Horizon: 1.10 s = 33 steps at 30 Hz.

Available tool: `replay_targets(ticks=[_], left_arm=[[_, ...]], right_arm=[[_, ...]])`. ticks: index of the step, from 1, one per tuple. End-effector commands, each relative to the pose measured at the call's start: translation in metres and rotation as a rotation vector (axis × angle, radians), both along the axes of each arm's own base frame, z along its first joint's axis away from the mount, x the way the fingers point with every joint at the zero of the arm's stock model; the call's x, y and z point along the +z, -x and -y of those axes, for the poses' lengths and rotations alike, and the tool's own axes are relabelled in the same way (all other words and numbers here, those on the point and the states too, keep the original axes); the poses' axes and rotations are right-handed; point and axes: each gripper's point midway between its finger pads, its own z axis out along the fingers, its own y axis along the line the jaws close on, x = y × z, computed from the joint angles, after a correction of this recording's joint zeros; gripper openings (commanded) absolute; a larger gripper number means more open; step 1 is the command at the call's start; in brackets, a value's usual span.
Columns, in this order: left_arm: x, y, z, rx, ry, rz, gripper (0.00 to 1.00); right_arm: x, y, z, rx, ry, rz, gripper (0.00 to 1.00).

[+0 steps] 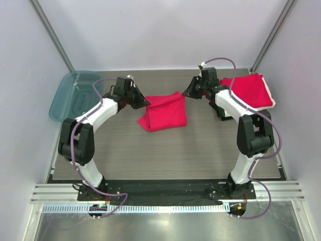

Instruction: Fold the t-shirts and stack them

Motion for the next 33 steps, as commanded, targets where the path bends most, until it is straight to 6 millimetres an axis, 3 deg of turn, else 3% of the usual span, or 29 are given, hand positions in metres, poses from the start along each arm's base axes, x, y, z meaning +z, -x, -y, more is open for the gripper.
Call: replay_targets(ticks=[1,2,4,5,6,7,8,9,10,11,12,15,16,18,19,20,21,23,24,25,26,27,33], left_arm=[[0.016,-0.027,-0.005,0.015,0.022,0.06,0.0],[0.018,-0.033,-0.006,0.02,0.025,0.067,0.0],[0.007,-0.041,-0.009,0.029,0.023,0.045,0.0],[0.01,-0.05,-0.011,0.037,0.027,0.054,0.0],[0.004,-0.055,-0.013,0.044,0.023,0.045,0.0],[-0.001,-0.065,-0.012,0.048,0.025,0.038,0.01],[-0.009,-0.072,-0.018,0.061,0.026,0.025,0.32],[-0.013,-0.08,-0.02,0.071,0.023,0.026,0.51],[-0.024,-0.093,-0.021,0.079,0.024,0.027,0.65],[-0.025,-0.102,-0.026,0.092,0.024,0.045,0.76],[-0.026,-0.109,-0.028,0.101,0.023,0.053,0.8],[-0.018,-0.115,-0.036,0.108,-0.002,0.088,0.84],[-0.023,-0.109,-0.038,0.109,-0.015,0.079,0.86],[-0.014,-0.102,-0.042,0.11,-0.04,0.104,0.86],[-0.021,-0.095,-0.044,0.106,-0.05,0.09,0.86],[-0.022,-0.091,-0.044,0.103,-0.058,0.091,0.86],[-0.02,-0.088,-0.045,0.1,-0.063,0.097,0.86],[-0.029,-0.082,-0.042,0.079,-0.084,0.092,0.85],[-0.033,-0.081,-0.041,0.075,-0.086,0.086,0.84],[-0.036,-0.078,-0.039,0.063,-0.079,0.078,0.83],[-0.039,-0.077,-0.037,0.057,-0.078,0.074,0.8],[-0.04,-0.077,-0.037,0.054,-0.075,0.071,0.79],[-0.053,-0.076,-0.034,0.043,-0.101,0.058,0.78]], right_arm=[[0.037,-0.04,0.0,-0.013,-0.041,0.141,0.01],[0.026,-0.045,-0.001,-0.014,-0.038,0.121,0.01],[0.028,-0.059,-0.003,-0.02,-0.045,0.133,0.01],[0.011,-0.065,-0.003,-0.023,-0.042,0.102,0.06],[0.018,-0.074,-0.006,-0.018,-0.054,0.119,0.1],[0.015,-0.08,-0.008,-0.016,-0.06,0.12,0.3],[0.011,-0.087,-0.009,-0.028,-0.067,0.112,0.46],[0.006,-0.103,-0.005,-0.066,-0.055,0.118,0.58],[0.003,-0.109,-0.005,-0.084,-0.06,0.111,0.75],[0.004,-0.119,-0.008,-0.073,-0.07,0.133,0.79],[0.015,-0.122,-0.011,-0.057,-0.083,0.153,0.8],[0.009,-0.12,-0.011,-0.026,-0.056,0.161,0.82],[0.021,-0.118,-0.006,-0.034,-0.034,0.192,0.81],[0.008,-0.106,0.003,-0.021,0.026,0.226,0.82],[0.025,-0.098,0.005,-0.005,0.031,0.282,0.81],[0.024,-0.092,0.005,0.021,0.04,0.31,0.81],[0.009,-0.082,0.006,0.042,0.051,0.298,0.8],[0.001,-0.072,0.003,0.092,0.054,0.279,0.78],[-0.006,-0.069,0.0,0.115,0.05,0.249,0.75],[-0.01,-0.069,-0.005,0.146,0.035,0.238,0.67],[-0.028,-0.066,-0.009,0.168,0.021,0.184,0.65],[-0.026,-0.068,-0.013,0.181,0.009,0.178,0.63],[-0.054,-0.079,-0.017,0.181,-0.004,0.124,0.67]])
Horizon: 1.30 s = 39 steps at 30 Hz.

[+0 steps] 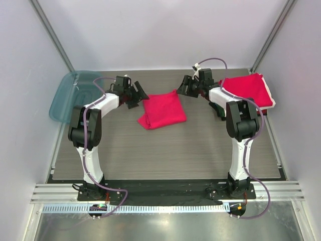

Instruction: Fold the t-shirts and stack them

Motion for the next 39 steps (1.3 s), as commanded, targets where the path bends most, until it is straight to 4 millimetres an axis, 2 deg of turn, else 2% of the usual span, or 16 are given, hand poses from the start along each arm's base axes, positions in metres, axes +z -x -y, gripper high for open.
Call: replay_targets(ticks=[1,8,9,14,16,17,22,25,27,29,32,35,36,37,38,39], left_arm=[[0.004,-0.008,0.003,-0.023,-0.017,0.054,0.77],[-0.008,-0.01,0.011,-0.043,-0.012,0.032,0.69],[-0.009,-0.01,0.013,-0.05,-0.009,0.03,0.68],[-0.017,-0.013,0.021,-0.08,-0.001,0.018,0.68],[-0.023,-0.014,0.021,-0.081,-0.006,0.001,0.69],[-0.024,-0.015,0.02,-0.076,-0.01,0.001,0.68],[-0.037,-0.018,0.016,-0.056,-0.039,-0.029,0.65],[-0.046,-0.018,0.015,-0.051,-0.059,-0.059,0.63],[-0.05,-0.019,0.012,-0.044,-0.086,-0.072,0.63],[-0.059,-0.018,0.007,-0.034,-0.12,-0.106,0.59],[-0.061,-0.023,0.002,-0.021,-0.147,-0.11,0.49],[-0.068,-0.025,0.0,-0.008,-0.161,-0.117,0.48],[-0.071,-0.029,0.002,-0.01,-0.162,-0.113,0.48],[-0.072,-0.031,0.003,-0.014,-0.161,-0.113,0.4],[-0.075,-0.032,0.003,-0.014,-0.163,-0.117,0.36],[-0.079,-0.036,0.006,-0.013,-0.165,-0.117,0.33]], right_arm=[[0.005,-0.01,-0.009,0.037,-0.019,0.029,0.67],[-0.019,-0.016,-0.012,0.039,-0.016,-0.01,0.66],[-0.017,-0.019,-0.015,0.044,-0.025,-0.005,0.66],[-0.035,-0.023,-0.023,0.058,-0.034,-0.04,0.66],[-0.033,-0.026,-0.029,0.062,-0.043,-0.037,0.65],[-0.04,-0.026,-0.03,0.064,-0.043,-0.05,0.65],[-0.045,-0.028,-0.04,0.076,-0.044,-0.059,0.61],[-0.056,-0.027,-0.036,0.038,0.056,-0.064,0.6],[-0.065,-0.026,-0.039,0.046,0.079,-0.086,0.56],[-0.066,-0.028,-0.042,0.047,0.086,-0.094,0.54],[-0.07,-0.031,-0.046,0.034,0.103,-0.097,0.5],[-0.074,-0.034,-0.052,0.031,0.11,-0.098,0.43],[-0.076,-0.035,-0.053,0.026,0.112,-0.099,0.31],[-0.081,-0.035,-0.055,0.014,0.111,-0.112,0.24],[-0.078,-0.039,-0.056,0.008,0.107,-0.105,0.16],[-0.078,-0.039,-0.059,0.012,0.101,-0.105,0.13]])
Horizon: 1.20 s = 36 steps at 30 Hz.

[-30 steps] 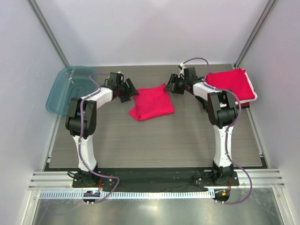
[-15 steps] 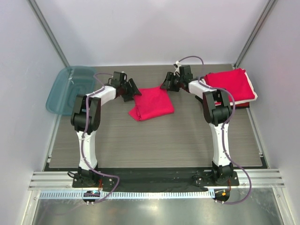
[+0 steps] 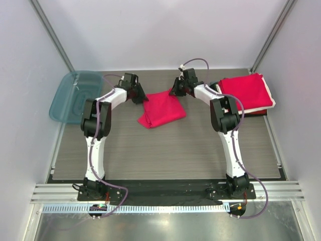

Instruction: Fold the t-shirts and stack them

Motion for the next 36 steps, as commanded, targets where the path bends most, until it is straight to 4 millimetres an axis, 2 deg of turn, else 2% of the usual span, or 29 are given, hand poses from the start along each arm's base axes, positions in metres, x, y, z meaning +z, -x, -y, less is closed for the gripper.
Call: replay_targets(ticks=[1,3,6,8,9,10,11,12,13,14,15,17,18,19,20,21,22,23,24,25,27,28,29,31,32,33,34,35,36], left_arm=[[-0.032,0.0,-0.006,0.007,-0.074,-0.057,0.25],[-0.036,-0.004,-0.002,0.005,-0.074,-0.058,0.19],[-0.033,-0.012,0.001,0.01,-0.085,-0.032,0.0],[-0.024,-0.017,0.001,0.02,-0.086,-0.002,0.0],[-0.022,-0.017,0.001,0.021,-0.085,0.005,0.0],[-0.008,-0.019,0.002,0.023,-0.078,0.036,0.0],[-0.006,-0.017,0.001,0.024,-0.083,0.051,0.0],[0.001,-0.016,0.004,0.017,-0.082,0.072,0.0],[0.022,-0.019,0.006,0.017,-0.072,0.124,0.0],[0.024,-0.014,0.006,0.014,-0.081,0.126,0.0],[0.043,-0.011,0.013,0.004,-0.072,0.159,0.0],[0.056,-0.003,0.021,-0.01,-0.061,0.177,0.0],[0.064,0.003,0.034,-0.027,-0.051,0.192,0.0],[0.072,0.007,0.042,-0.042,-0.044,0.213,0.0],[0.09,0.016,0.058,-0.069,-0.037,0.247,0.0],[0.096,0.02,0.063,-0.071,-0.05,0.266,0.0],[0.106,0.024,0.07,-0.078,-0.046,0.284,0.0],[0.124,0.029,0.077,-0.088,-0.029,0.315,0.0],[0.134,0.039,0.092,-0.111,-0.006,0.329,0.0],[0.144,0.044,0.101,-0.123,0.011,0.352,0.0],[0.171,0.057,0.119,-0.126,0.031,0.416,0.0],[0.184,0.06,0.13,-0.134,0.054,0.451,0.0],[0.197,0.072,0.148,-0.165,0.073,0.479,0.0],[0.226,0.081,0.167,-0.181,0.105,0.535,0.0],[0.235,0.093,0.184,-0.213,0.125,0.548,0.0],[0.243,0.099,0.195,-0.227,0.144,0.56,0.0],[0.262,0.103,0.207,-0.242,0.178,0.59,0.0],[0.269,0.119,0.227,-0.28,0.203,0.599,0.0],[0.277,0.125,0.238,-0.298,0.228,0.608,0.0]], right_arm=[[-0.013,0.0,-0.006,-0.019,0.033,-0.031,0.11],[-0.006,-0.003,-0.011,-0.015,0.03,-0.013,0.01],[0.007,-0.003,-0.019,-0.012,-0.008,0.003,0.01],[0.015,-0.003,-0.019,-0.006,-0.012,0.015,0.01],[0.026,-0.004,-0.017,-0.016,-0.008,0.035,0.01],[0.034,-0.004,-0.015,-0.023,-0.004,0.049,0.01],[0.033,-0.001,-0.011,-0.03,0.01,0.051,0.01],[0.055,-0.002,-0.008,-0.041,0.006,0.091,0.01],[0.055,0.003,-0.006,-0.042,0.006,0.094,0.01],[0.062,0.004,-0.004,-0.046,0.001,0.105,0.01],[0.08,0.008,-0.001,-0.048,-0.01,0.132,0.01],[0.098,0.014,0.002,-0.047,-0.024,0.158,0.01],[0.106,0.017,0.007,-0.053,-0.03,0.168,0.01],[0.122,0.025,0.011,-0.057,-0.04,0.192,0.01],[0.132,0.029,0.016,-0.062,-0.045,0.206,0.01],[0.139,0.032,0.023,-0.076,-0.049,0.218,0.01],[0.162,0.043,0.032,-0.09,-0.062,0.258,0.01],[0.17,0.048,0.037,-0.097,-0.069,0.27,0.01],[0.183,0.053,0.048,-0.119,-0.082,0.286,0.01],[0.199,0.065,0.058,-0.138,-0.096,0.307,0.01],[0.218,0.074,0.077,-0.182,-0.12,0.328,0.01],[0.219,0.077,0.096,-0.233,-0.136,0.306,0.01],[0.244,0.086,0.109,-0.256,-0.155,0.344,0.01],[0.253,0.095,0.141,-0.327,-0.139,0.331,0.01],[0.271,0.103,0.154,-0.361,-0.131,0.364,0.01],[0.28,0.109,0.164,-0.385,-0.123,0.379,0.01],[0.284,0.117,0.174,-0.405,-0.112,0.372,0.01],[0.303,0.126,0.194,-0.443,-0.115,0.407,0.01],[0.31,0.132,0.202,-0.458,-0.113,0.417,0.01]])
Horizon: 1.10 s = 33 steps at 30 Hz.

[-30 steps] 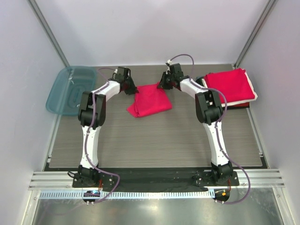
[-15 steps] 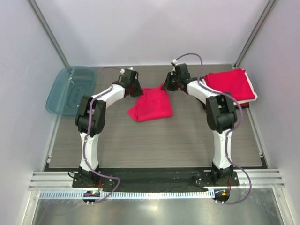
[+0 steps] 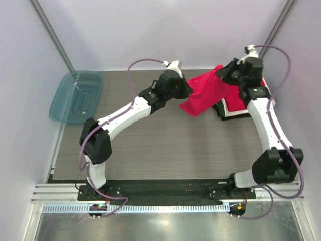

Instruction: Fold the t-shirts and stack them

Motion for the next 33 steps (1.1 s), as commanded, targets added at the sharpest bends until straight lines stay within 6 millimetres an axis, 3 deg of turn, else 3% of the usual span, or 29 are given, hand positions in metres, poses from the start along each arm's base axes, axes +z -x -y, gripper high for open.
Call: replay_targets(ticks=[1,2,4,5,6,8,9,10,11,13,14,15,16,17,18,19,25,33], left_arm=[[0.069,0.016,0.045,-0.051,0.139,0.119,0.0],[0.074,0.033,0.065,-0.097,0.155,0.125,0.0],[0.085,0.043,0.091,-0.139,0.184,0.143,0.0],[0.091,0.058,0.107,-0.184,0.205,0.14,0.0],[0.094,0.063,0.115,-0.199,0.229,0.127,0.0],[0.101,0.069,0.136,-0.233,0.264,0.13,0.0],[0.102,0.068,0.142,-0.234,0.275,0.136,0.0],[0.112,0.066,0.148,-0.236,0.304,0.159,0.0],[0.097,0.061,0.157,-0.236,0.307,0.149,0.0],[0.111,0.054,0.168,-0.23,0.399,0.199,0.0],[0.093,0.043,0.178,-0.211,0.403,0.209,0.0],[0.09,0.039,0.183,-0.208,0.411,0.214,0.0],[0.106,0.034,0.188,-0.211,0.454,0.245,0.0],[0.106,0.031,0.193,-0.214,0.469,0.254,0.0],[0.087,0.024,0.204,-0.211,0.472,0.246,0.0],[0.107,0.024,0.205,-0.214,0.519,0.278,0.0],[0.105,0.003,0.207,-0.136,0.595,0.327,0.0],[0.114,-0.022,0.193,-0.045,0.658,0.402,0.0]], right_arm=[[0.042,0.029,0.041,-0.103,-0.005,0.049,0.01],[0.049,0.032,0.067,-0.162,-0.005,0.057,0.01],[0.067,0.045,0.086,-0.193,-0.01,0.076,0.01],[0.071,0.048,0.098,-0.221,-0.01,0.078,0.01],[0.074,0.052,0.12,-0.272,-0.011,0.079,0.01],[0.082,0.059,0.14,-0.321,-0.009,0.086,0.01],[0.083,0.063,0.16,-0.37,-0.008,0.088,0.01],[0.084,0.064,0.167,-0.382,-0.009,0.089,0.01],[0.083,0.064,0.174,-0.398,-0.012,0.087,0.01],[0.079,0.064,0.193,-0.432,-0.017,0.076,0.01],[0.077,0.063,0.199,-0.445,-0.019,0.071,0.01],[0.077,0.062,0.203,-0.455,-0.021,0.07,0.01],[0.077,0.06,0.214,-0.483,-0.015,0.067,0.01],[0.076,0.059,0.217,-0.491,-0.018,0.064,0.01],[0.077,0.057,0.22,-0.5,-0.019,0.066,0.01],[0.08,0.057,0.223,-0.508,-0.018,0.071,0.01],[0.068,0.038,0.235,-0.515,-0.023,0.039,0.01],[0.054,0.027,0.26,-0.563,-0.006,0.02,0.01]])
